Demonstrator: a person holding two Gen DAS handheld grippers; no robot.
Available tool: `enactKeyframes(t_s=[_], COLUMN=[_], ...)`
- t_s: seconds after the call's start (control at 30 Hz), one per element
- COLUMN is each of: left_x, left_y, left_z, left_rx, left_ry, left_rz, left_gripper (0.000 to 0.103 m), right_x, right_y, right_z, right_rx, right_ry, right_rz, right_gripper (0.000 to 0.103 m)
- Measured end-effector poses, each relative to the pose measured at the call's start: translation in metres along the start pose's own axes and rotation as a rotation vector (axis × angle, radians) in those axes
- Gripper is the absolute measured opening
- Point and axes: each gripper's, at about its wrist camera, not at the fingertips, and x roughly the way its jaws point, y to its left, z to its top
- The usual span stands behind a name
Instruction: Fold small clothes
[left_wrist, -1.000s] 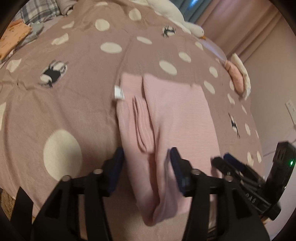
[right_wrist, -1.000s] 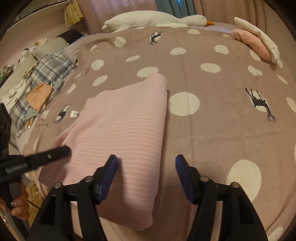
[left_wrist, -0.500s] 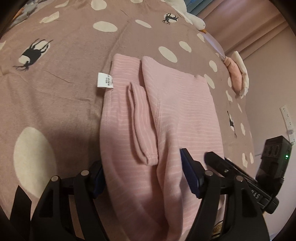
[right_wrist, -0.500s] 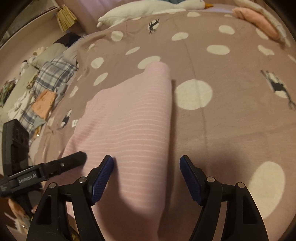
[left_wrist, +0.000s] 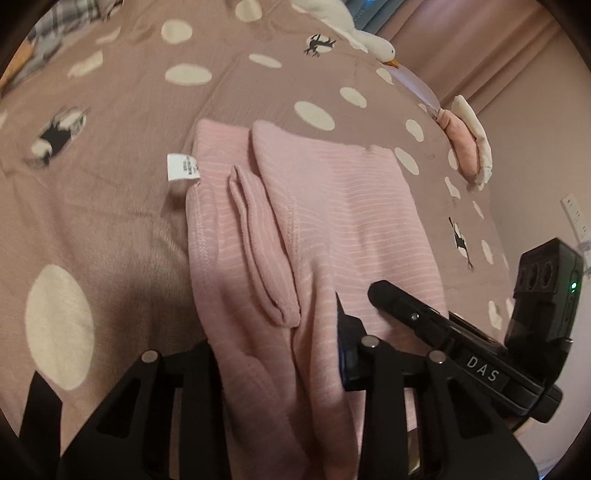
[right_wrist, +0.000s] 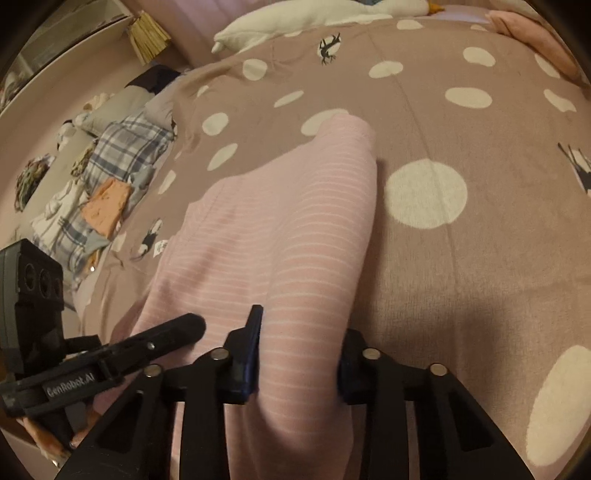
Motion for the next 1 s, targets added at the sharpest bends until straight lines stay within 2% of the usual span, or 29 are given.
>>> enactKeyframes(t_s=[0.17,0.5,0.73,1.0], left_x=[-0.015,-0.03,-0.016,0.011], left_y=[-0.02,-0.065,-0.089,-0.092], left_z=[0.002,0.015,0.015,0.008], left_rx=[0.056,0.117,0.148,0.154], left_ry=[-0.054,-0.122,-0.109,-0.07], left_rz=[0.01,-0.053,-0.06,-0.022], left_gripper=[0.032,0.032,0.032,0.032], right_x=[-0.016,-0.063,-0.072,-0.062], right_y=[0.004,0.0,-0.013,-0.035], right_z=[0.006,0.022,0.018,0.011], right_rx=[-0.038,-0.084,-0.089,-0.034], right_ry=[-0.04,-0.145,-0.172,-0.131], right_rz=[-0.018,-0.065,-0.126,-0.13], right_gripper=[0.031,0.031,0.031,0.031])
